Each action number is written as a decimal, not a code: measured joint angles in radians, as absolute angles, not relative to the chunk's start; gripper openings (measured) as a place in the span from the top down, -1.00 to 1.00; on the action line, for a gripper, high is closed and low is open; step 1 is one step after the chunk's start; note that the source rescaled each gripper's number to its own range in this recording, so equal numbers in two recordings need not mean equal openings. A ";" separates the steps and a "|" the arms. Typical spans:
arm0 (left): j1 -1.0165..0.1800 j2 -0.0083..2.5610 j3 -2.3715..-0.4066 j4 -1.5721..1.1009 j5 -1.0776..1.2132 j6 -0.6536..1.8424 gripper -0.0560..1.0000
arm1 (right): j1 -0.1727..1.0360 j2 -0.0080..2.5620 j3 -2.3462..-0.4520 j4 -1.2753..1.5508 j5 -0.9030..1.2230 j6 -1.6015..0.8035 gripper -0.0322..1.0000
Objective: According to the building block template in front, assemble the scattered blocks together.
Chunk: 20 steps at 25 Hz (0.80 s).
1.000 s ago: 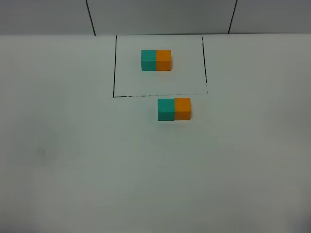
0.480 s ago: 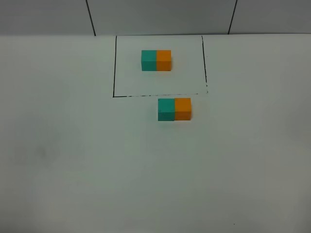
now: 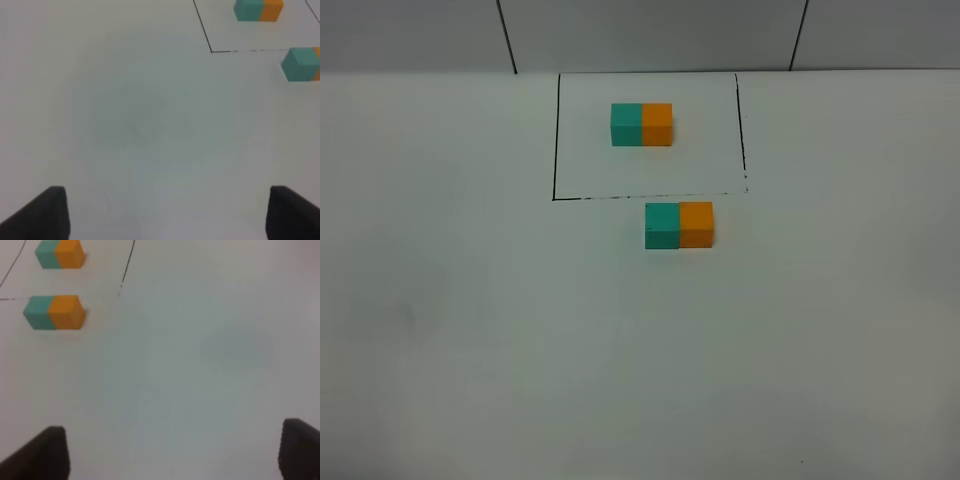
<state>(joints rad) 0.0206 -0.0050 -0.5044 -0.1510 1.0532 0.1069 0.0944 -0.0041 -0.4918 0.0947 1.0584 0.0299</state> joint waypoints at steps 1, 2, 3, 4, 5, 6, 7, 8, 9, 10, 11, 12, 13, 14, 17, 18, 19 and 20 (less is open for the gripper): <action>0.021 -0.005 -0.504 -0.151 1.053 0.107 -0.39 | 0.094 -0.004 -0.492 0.095 1.058 0.030 -0.45; 0.021 -0.005 -0.504 -0.151 1.053 0.107 -0.39 | 0.094 -0.004 -0.492 0.095 1.058 0.030 -0.45; 0.021 -0.005 -0.504 -0.151 1.053 0.107 -0.39 | 0.094 -0.004 -0.492 0.095 1.058 0.030 -0.45; 0.021 -0.005 -0.504 -0.151 1.053 0.107 -0.39 | 0.094 -0.004 -0.492 0.095 1.058 0.030 -0.45; 0.021 -0.005 -0.504 -0.151 1.053 0.107 -0.39 | 0.094 -0.004 -0.492 0.095 1.058 0.030 -0.45; 0.021 -0.005 -0.504 -0.151 1.053 0.107 -0.39 | 0.094 -0.004 -0.492 0.095 1.058 0.030 -0.45; 0.021 -0.005 -0.504 -0.151 1.053 0.107 -0.39 | 0.094 -0.004 -0.492 0.095 1.058 0.030 -0.45; 0.021 -0.005 -0.504 -0.151 1.053 0.107 -0.39 | 0.094 -0.004 -0.492 0.095 1.058 0.030 -0.45; 0.021 -0.005 -0.504 -0.151 1.053 0.107 -0.39 | 0.094 -0.004 -0.492 0.095 1.058 0.030 -0.45; 0.021 -0.005 -0.504 -0.151 1.053 0.107 -0.39 | 0.094 -0.004 -0.492 0.095 1.058 0.030 -0.45; 0.021 -0.005 -0.504 -0.151 1.053 0.107 -0.39 | 0.094 -0.004 -0.492 0.095 1.058 0.030 -0.45; 0.021 -0.005 -0.504 -0.151 1.053 0.107 -0.39 | 0.094 -0.004 -0.492 0.095 1.058 0.030 -0.45; 0.021 -0.005 -0.504 -0.151 1.053 0.107 -0.39 | 0.094 -0.004 -0.492 0.095 1.058 0.030 -0.45; 0.021 -0.005 -0.504 -0.151 1.053 0.107 -0.39 | 0.094 -0.004 -0.492 0.095 1.058 0.030 -0.45; 0.021 -0.005 -0.504 -0.151 1.053 0.107 -0.39 | 0.094 -0.004 -0.492 0.095 1.058 0.030 -0.45; 0.021 -0.005 -0.504 -0.151 1.053 0.107 -0.39 | 0.094 -0.004 -0.492 0.095 1.058 0.030 -0.45; 0.021 -0.005 -0.504 -0.151 1.053 0.107 -0.39 | 0.094 -0.004 -0.492 0.095 1.058 0.030 -0.45; 0.021 -0.005 -0.504 -0.151 1.053 0.107 -0.39 | 0.094 -0.004 -0.492 0.095 1.058 0.030 -0.45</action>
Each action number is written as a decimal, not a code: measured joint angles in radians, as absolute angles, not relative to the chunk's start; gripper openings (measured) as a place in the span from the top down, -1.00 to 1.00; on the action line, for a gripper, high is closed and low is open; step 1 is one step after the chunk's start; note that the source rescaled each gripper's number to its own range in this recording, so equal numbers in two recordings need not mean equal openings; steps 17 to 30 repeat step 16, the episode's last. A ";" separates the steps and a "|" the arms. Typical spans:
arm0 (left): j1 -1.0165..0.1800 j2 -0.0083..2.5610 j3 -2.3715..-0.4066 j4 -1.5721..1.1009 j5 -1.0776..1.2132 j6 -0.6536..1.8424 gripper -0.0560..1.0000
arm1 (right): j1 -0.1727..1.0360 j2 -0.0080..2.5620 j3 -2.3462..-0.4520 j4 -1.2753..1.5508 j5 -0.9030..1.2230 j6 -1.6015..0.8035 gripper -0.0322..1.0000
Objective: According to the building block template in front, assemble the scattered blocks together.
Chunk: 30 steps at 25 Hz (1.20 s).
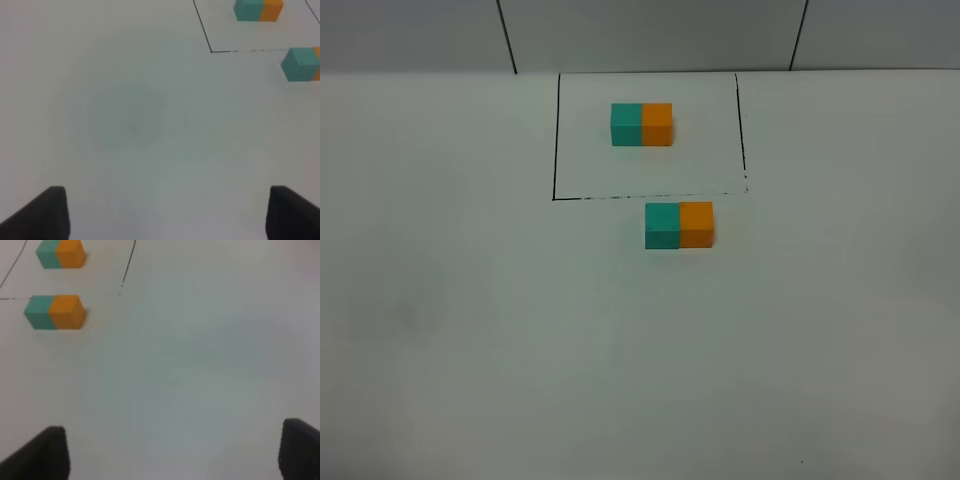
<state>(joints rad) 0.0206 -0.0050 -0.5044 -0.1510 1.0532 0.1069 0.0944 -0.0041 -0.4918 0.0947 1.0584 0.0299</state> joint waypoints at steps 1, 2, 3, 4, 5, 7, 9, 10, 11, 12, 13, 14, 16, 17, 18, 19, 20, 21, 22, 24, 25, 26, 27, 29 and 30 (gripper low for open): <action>0.021 -0.005 -0.504 -0.151 1.053 0.107 -0.39 | 0.094 -0.004 -0.492 0.095 1.058 0.030 -0.45; 0.021 -0.005 -0.504 -0.151 1.053 0.107 -0.39 | 0.094 -0.004 -0.492 0.095 1.058 0.030 -0.45; 0.021 -0.005 -0.504 -0.151 1.053 0.107 -0.39 | 0.094 -0.004 -0.492 0.095 1.058 0.030 -0.45; 0.021 -0.005 -0.504 -0.151 1.053 0.107 -0.39 | 0.094 -0.004 -0.492 0.095 1.058 0.030 -0.45; 0.021 -0.005 -0.504 -0.151 1.053 0.107 -0.39 | 0.094 -0.004 -0.492 0.095 1.058 0.030 -0.45; 0.021 -0.005 -0.504 -0.151 1.053 0.107 -0.39 | 0.094 -0.004 -0.492 0.095 1.058 0.030 -0.45; 0.021 -0.005 -0.504 -0.151 1.053 0.107 -0.39 | 0.094 -0.004 -0.492 0.095 1.058 0.030 -0.45; 0.021 -0.005 -0.504 -0.151 1.053 0.107 -0.39 | 0.094 -0.004 -0.492 0.095 1.058 0.030 -0.45; 0.021 -0.005 -0.504 -0.151 1.053 0.107 -0.39 | 0.094 -0.004 -0.492 0.095 1.058 0.030 -0.45; 0.021 -0.005 -0.504 -0.151 1.053 0.107 -0.39 | 0.093 -0.004 -0.492 0.095 1.058 0.030 -0.45; 0.021 -0.005 -0.504 -0.151 1.053 0.107 -0.39 | 0.091 -0.004 -0.492 0.095 1.058 0.030 -0.45; 0.021 -0.005 -0.504 -0.151 1.053 0.107 -0.39 | 0.085 -0.004 -0.492 0.095 1.058 0.030 -0.45; 0.021 -0.005 -0.504 -0.151 1.053 0.107 -0.39 | 0.076 -0.004 -0.492 0.095 1.058 0.030 -0.45; 0.021 -0.005 -0.504 -0.151 1.053 0.107 -0.39 | 0.076 -0.004 -0.492 0.095 1.058 0.030 -0.45; 0.021 -0.005 -0.504 -0.151 1.053 0.107 -0.39 | 0.076 -0.004 -0.492 0.095 1.058 0.030 -0.45; 0.021 -0.005 -0.504 -0.151 1.053 0.107 -0.39 | 0.076 -0.004 -0.492 0.095 1.058 0.030 -0.45; 0.021 -0.005 -0.504 -0.151 1.053 0.107 -0.39 | 0.076 -0.004 -0.492 0.095 1.058 0.030 -0.45; 0.021 -0.005 -0.504 -0.151 1.053 0.107 -0.39 | 0.076 -0.004 -0.492 0.095 1.058 0.030 -0.45; 0.021 -0.005 -0.504 -0.151 1.053 0.107 -0.39 | 0.076 -0.004 -0.492 0.095 1.058 0.030 -0.45; 0.021 -0.005 -0.504 -0.151 1.053 0.107 -0.39 | 0.076 -0.004 -0.492 0.095 1.058 0.030 -0.45; 0.021 -0.005 -0.504 -0.151 1.053 0.107 -0.39 | 0.076 -0.004 -0.492 0.095 1.058 0.030 -0.45; 0.021 -0.005 -0.504 -0.151 1.053 0.107 -0.39 | 0.076 -0.004 -0.492 0.095 1.058 0.030 -0.45; 0.021 -0.005 -0.504 -0.151 1.053 0.107 -0.39 | 0.076 -0.004 -0.492 0.095 1.058 0.030 -0.45; 0.021 -0.005 -0.504 -0.151 1.053 0.107 -0.39 | 0.076 -0.004 -0.492 0.095 1.058 0.030 -0.45; 0.021 -0.005 -0.504 -0.151 1.053 0.107 -0.39 | 0.076 -0.004 -0.492 0.095 1.058 0.030 -0.45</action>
